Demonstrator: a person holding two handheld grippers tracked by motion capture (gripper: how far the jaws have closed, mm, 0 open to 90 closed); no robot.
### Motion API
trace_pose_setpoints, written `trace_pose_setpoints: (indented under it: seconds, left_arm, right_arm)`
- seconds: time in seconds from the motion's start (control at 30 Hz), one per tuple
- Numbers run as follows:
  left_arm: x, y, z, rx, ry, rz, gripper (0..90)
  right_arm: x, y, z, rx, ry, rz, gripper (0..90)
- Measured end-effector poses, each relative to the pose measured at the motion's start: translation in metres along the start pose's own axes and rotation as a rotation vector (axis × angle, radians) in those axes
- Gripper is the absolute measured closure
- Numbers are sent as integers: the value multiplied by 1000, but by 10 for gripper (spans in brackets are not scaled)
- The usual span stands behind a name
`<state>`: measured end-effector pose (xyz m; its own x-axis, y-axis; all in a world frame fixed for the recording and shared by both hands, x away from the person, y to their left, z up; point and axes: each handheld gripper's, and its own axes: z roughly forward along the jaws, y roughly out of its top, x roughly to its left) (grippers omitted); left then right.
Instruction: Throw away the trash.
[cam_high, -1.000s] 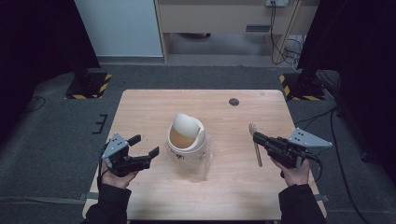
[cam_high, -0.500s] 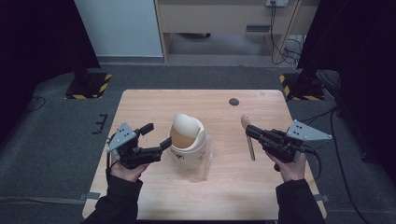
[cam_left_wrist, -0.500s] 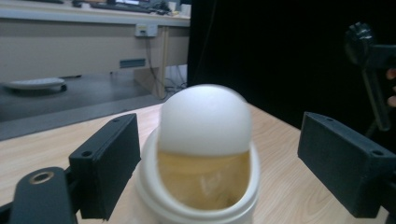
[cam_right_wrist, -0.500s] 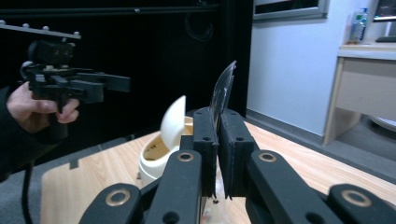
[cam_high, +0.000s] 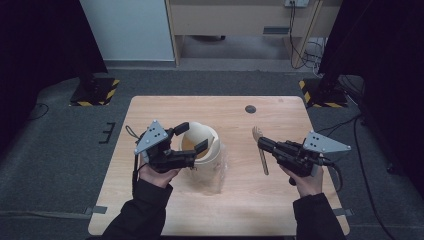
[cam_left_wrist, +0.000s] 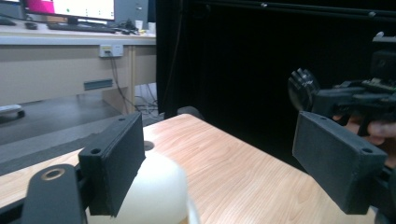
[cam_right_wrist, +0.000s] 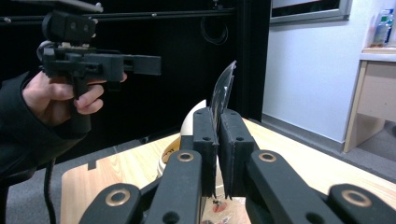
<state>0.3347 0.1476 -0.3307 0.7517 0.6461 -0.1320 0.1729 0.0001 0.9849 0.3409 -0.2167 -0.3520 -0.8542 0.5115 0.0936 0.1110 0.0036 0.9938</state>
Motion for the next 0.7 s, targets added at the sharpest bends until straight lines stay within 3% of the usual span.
trace_pose_setpoints:
  seconds: [0.43, 0.7]
  left_arm:
    - [-10, 0, 26, -5, -53, -31, 177]
    - [-16, 2, 36, -18, -80, -43, 234]
  right_arm:
    - [4, -5, 3, 19, 20, -13, 862]
    - [6, -7, 5, 22, 30, -11, 862]
